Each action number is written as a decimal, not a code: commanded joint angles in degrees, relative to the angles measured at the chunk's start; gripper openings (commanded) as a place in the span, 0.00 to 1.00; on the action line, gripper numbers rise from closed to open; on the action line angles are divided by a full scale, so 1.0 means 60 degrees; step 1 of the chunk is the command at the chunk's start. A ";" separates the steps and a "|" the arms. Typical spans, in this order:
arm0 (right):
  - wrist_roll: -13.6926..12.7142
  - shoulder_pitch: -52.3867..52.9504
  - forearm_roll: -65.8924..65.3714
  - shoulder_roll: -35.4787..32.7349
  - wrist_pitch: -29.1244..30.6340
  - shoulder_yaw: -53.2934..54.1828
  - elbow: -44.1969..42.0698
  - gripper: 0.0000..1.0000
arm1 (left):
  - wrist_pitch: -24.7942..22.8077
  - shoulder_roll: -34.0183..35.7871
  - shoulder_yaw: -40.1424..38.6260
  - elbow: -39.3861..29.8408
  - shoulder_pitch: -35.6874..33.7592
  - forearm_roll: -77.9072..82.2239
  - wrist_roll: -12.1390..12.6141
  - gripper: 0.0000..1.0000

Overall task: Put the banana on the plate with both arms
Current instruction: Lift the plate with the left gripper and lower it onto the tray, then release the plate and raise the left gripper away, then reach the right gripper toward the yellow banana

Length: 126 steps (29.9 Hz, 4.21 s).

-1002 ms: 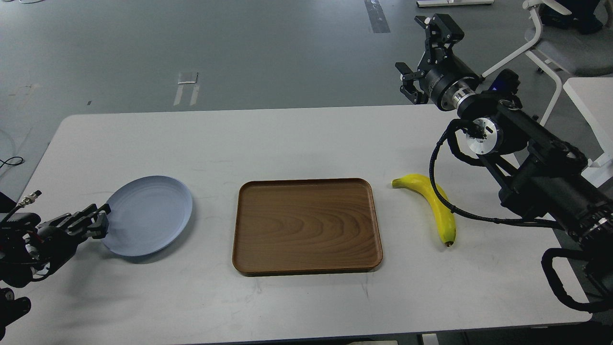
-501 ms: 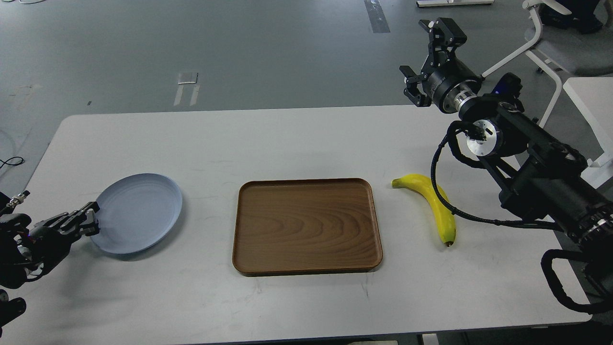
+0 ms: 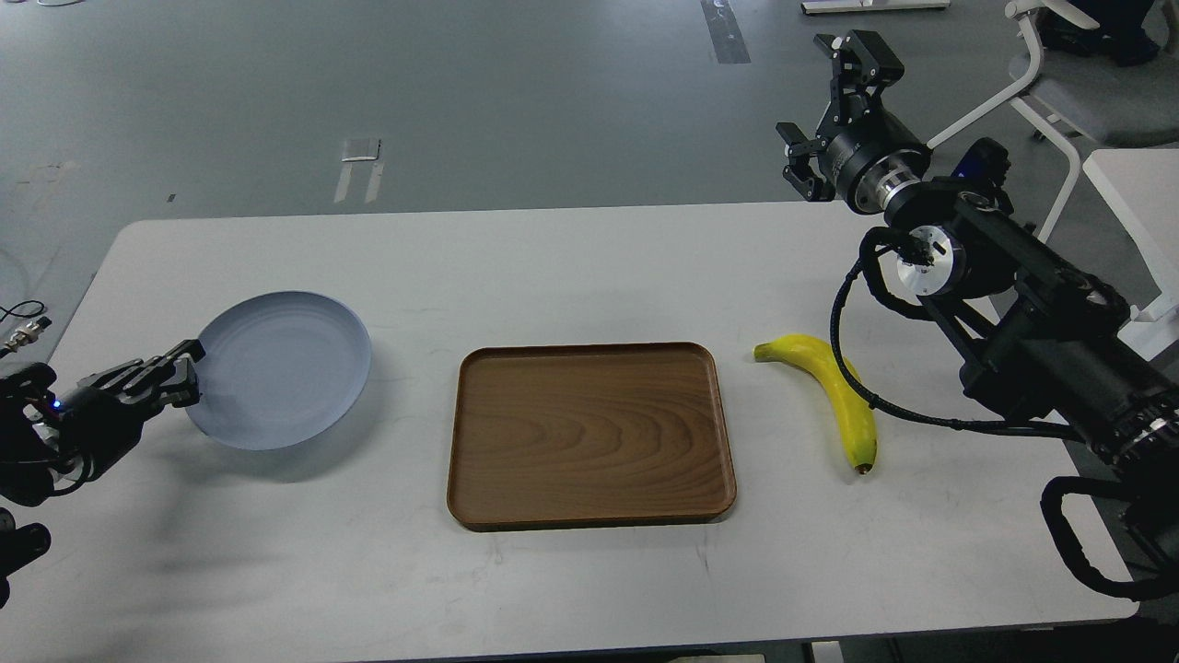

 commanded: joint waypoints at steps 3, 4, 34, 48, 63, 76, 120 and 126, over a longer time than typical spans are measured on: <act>-0.0001 -0.0014 0.0000 -0.0042 -0.0038 0.0000 0.0014 1.00 | 0.0066 0.0675 0.0048 -0.2292 -0.0978 0.0234 0.0259 0.00; -0.0001 -0.0014 0.0000 -0.0042 -0.0038 0.0000 0.0014 1.00 | 0.0080 0.0662 0.0077 -0.2427 -0.1038 0.0264 0.0289 0.00; 0.0014 0.0000 0.0044 -0.0379 0.0050 0.0029 0.0044 1.00 | -0.0344 -0.4421 0.2201 0.0165 -0.1859 0.2242 0.0979 0.00; 0.0043 -0.0058 0.0044 -0.0379 0.0021 0.0043 0.0073 1.00 | -0.0271 -0.4407 0.2231 0.0062 -0.1756 0.2022 0.0949 0.92; 0.0963 0.0307 -0.3036 -0.2602 0.0109 -0.3130 0.1302 1.00 | -0.0183 -0.3690 -0.0360 -0.1681 -0.3336 -0.3833 0.0993 0.98; 0.2753 0.0059 -0.7690 -0.5359 -0.0828 -0.5697 0.3002 1.00 | -0.1162 -0.3132 -0.2426 -0.1564 -0.3456 -0.6994 0.1531 0.98; 0.2138 -0.0571 -0.8672 -0.4804 -0.1268 -0.8482 0.2741 1.00 | -0.2659 -0.2576 -0.3087 -0.1549 -0.2562 -1.0385 0.3424 0.98; 0.2138 -0.0586 -0.8657 -0.4159 -0.1283 -0.8482 0.2065 0.99 | -0.2659 -0.2576 -0.3102 -0.1593 -0.2489 -1.0166 0.3424 0.98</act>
